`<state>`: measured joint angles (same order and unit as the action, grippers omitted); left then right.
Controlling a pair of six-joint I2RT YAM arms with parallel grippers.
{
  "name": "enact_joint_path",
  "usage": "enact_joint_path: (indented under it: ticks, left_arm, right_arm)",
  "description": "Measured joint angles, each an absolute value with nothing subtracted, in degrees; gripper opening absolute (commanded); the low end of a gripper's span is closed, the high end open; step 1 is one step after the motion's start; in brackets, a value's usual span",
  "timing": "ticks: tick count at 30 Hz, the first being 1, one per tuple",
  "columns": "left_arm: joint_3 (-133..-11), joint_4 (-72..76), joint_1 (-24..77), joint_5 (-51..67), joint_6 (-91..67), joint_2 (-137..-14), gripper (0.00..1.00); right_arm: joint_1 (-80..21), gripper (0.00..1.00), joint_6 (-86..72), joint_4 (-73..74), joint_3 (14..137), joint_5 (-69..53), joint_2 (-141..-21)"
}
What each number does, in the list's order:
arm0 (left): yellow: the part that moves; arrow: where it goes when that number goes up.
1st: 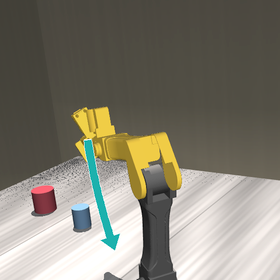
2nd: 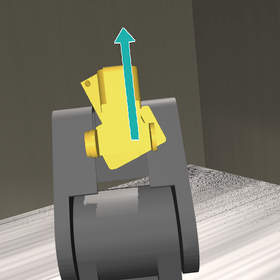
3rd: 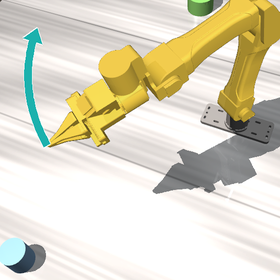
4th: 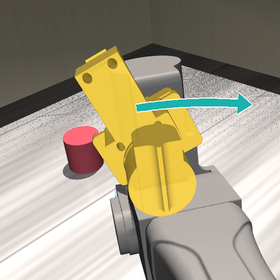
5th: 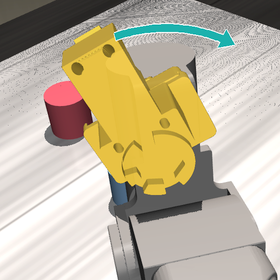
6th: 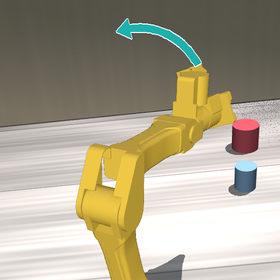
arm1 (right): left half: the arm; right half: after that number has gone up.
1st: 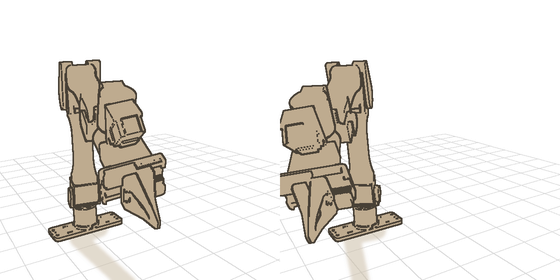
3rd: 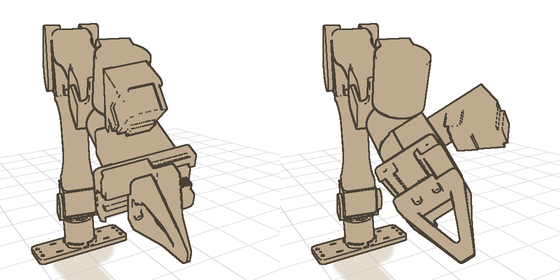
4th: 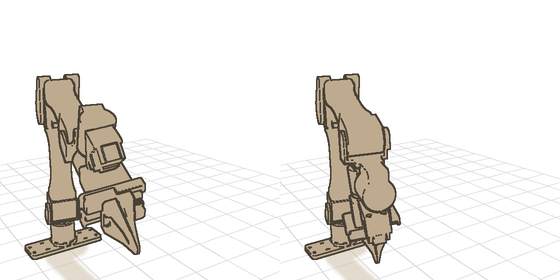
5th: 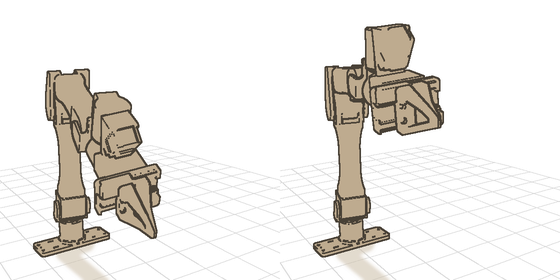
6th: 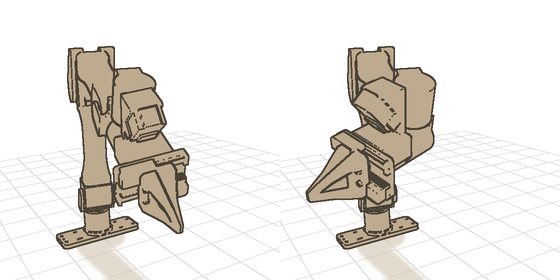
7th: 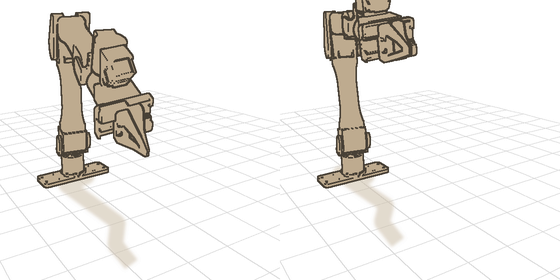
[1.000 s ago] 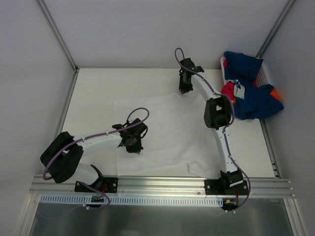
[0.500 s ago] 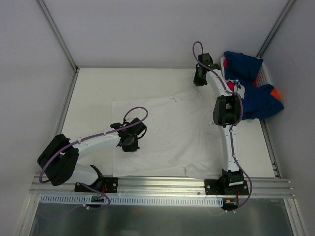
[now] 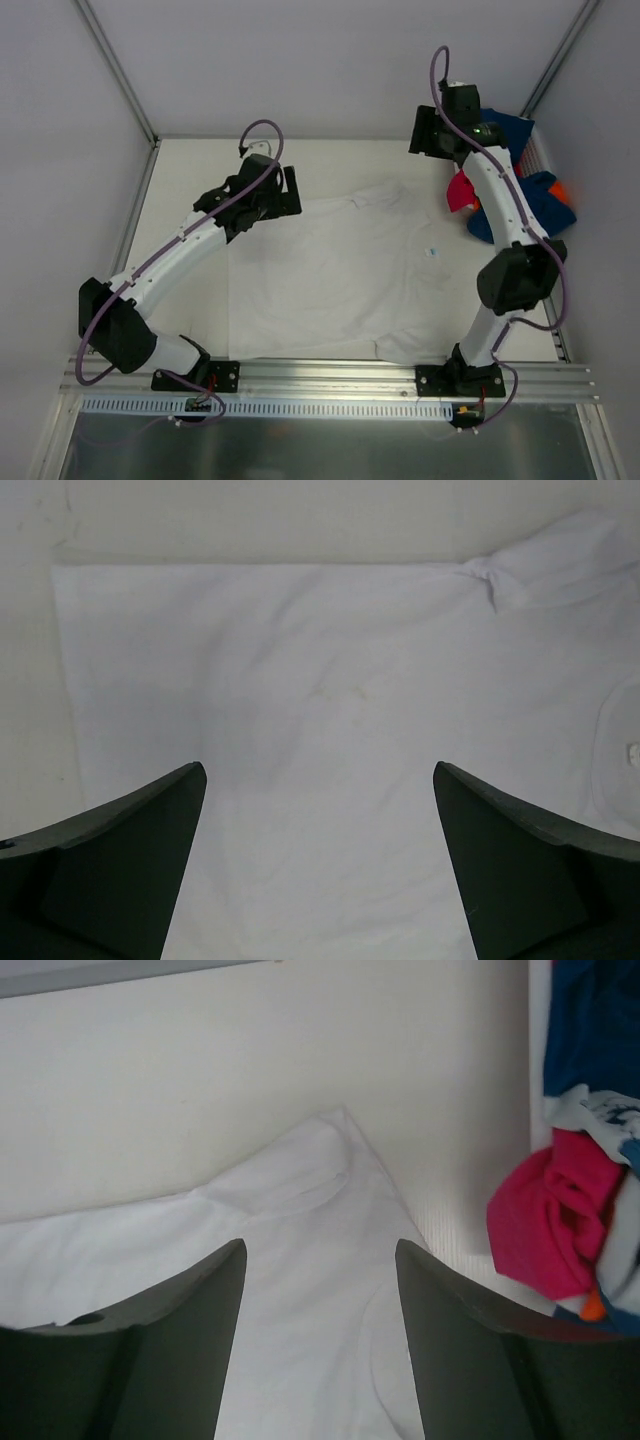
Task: Fold and stack the t-shirts
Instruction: Flatten out the tshirt, then grap the side of the flattened tshirt furthest away from the robot with both arms
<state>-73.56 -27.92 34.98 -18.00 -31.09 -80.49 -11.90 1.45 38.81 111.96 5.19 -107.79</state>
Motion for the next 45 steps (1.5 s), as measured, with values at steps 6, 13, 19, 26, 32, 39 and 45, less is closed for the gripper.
enact_joint_path:
  ticks: [6, 13, 19, 26, 32, 39, 45]
  left_arm:
    - [-68.4, -26.1, 26.3, -16.4, -28.9, -80.1, 0.99]
    - [-65.5, -25.0, 18.9, -16.4, -28.9, -84.2, 0.99]
    - [-66.3, -23.6, 15.6, -16.8, -28.9, -93.3, 0.99]
    - [-72.5, -22.2, 13.7, -17.2, -28.0, -104.8, 0.99]
    - [-75.0, -22.1, 13.0, -18.2, -27.2, -107.3, 0.99]
    - [-78.9, -21.8, 12.2, -18.7, -25.9, -107.7, 0.99]
    - [-81.0, -21.4, 10.7, -19.1, -25.6, -110.7, 0.98]
  right_arm:
    - [-12.2, 0.63, 1.6, 37.5, 97.8, 4.5, -93.7]
    - [-12.4, 0.62, 0.9, 37.0, 92.5, 2.5, -106.1]
    - [-12.6, 0.62, 0.9, 37.3, 94.5, 2.1, -113.6]
    - [-12.6, 0.62, 1.1, 37.5, 104.9, 2.3, -119.7]
    - [-12.0, 0.62, 1.2, 38.0, 113.5, 2.1, -125.7]
    - [-10.9, 0.62, 1.1, 38.9, 117.8, 2.0, -133.3]
    - [-10.6, 0.61, 1.1, 39.8, 120.3, 0.0, -138.1]
